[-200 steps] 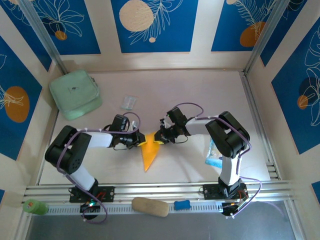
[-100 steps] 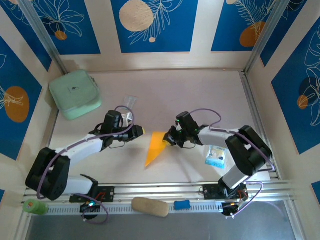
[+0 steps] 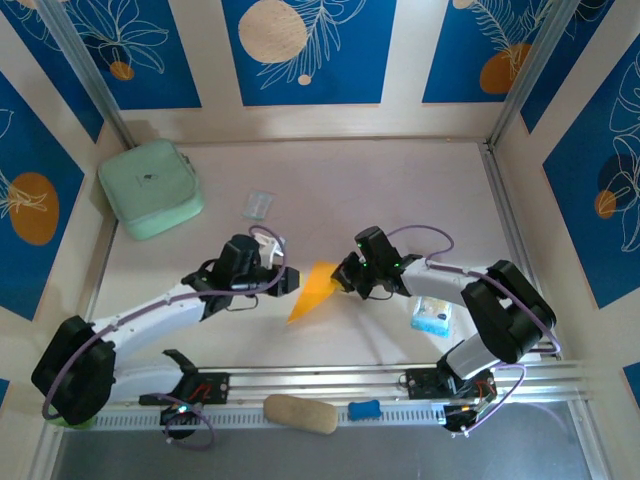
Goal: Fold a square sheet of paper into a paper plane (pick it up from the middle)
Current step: Fold the wing for the fifth time at the center of the table.
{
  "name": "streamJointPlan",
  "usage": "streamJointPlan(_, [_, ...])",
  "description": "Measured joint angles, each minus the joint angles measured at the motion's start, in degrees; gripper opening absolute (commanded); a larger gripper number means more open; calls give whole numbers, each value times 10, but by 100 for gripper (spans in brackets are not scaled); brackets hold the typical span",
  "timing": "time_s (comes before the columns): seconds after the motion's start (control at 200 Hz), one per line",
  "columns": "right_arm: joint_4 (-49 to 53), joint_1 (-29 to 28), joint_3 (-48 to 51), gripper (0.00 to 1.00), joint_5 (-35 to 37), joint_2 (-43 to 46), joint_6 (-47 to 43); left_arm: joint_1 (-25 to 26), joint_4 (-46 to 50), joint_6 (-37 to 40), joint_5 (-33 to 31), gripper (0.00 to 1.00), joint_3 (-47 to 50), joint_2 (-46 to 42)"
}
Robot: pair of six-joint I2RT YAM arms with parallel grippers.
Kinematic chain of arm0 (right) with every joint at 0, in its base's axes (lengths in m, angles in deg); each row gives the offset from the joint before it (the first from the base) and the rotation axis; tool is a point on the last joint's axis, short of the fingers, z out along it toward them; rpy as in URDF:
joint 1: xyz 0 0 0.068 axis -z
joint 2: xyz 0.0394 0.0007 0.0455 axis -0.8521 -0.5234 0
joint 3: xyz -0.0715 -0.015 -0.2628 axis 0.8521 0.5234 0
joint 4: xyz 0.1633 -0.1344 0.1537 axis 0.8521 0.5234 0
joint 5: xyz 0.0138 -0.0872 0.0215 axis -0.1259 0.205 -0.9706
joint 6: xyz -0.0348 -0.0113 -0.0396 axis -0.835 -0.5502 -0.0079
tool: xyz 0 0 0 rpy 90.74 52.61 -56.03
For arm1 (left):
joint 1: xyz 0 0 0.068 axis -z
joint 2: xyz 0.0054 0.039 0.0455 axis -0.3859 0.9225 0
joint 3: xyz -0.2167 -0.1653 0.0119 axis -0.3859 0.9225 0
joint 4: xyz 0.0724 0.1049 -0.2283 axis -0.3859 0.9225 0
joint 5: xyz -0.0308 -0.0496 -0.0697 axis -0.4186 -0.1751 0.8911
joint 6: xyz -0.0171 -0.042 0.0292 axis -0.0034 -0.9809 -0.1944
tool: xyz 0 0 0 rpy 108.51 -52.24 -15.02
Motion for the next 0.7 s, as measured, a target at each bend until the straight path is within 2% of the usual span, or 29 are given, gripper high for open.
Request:
streamJointPlan(0.28, [14, 0, -23, 0, 3, -3, 0, 137, 82, 101, -94, 38, -54, 83])
streamJointPlan(0.48, [15, 0, -42, 0, 2, -17, 0, 165, 132, 135, -150, 41, -94, 136])
streamJointPlan(0.7, [23, 0, -44, 0, 2, -17, 0, 179, 165, 150, -203, 38, -101, 167])
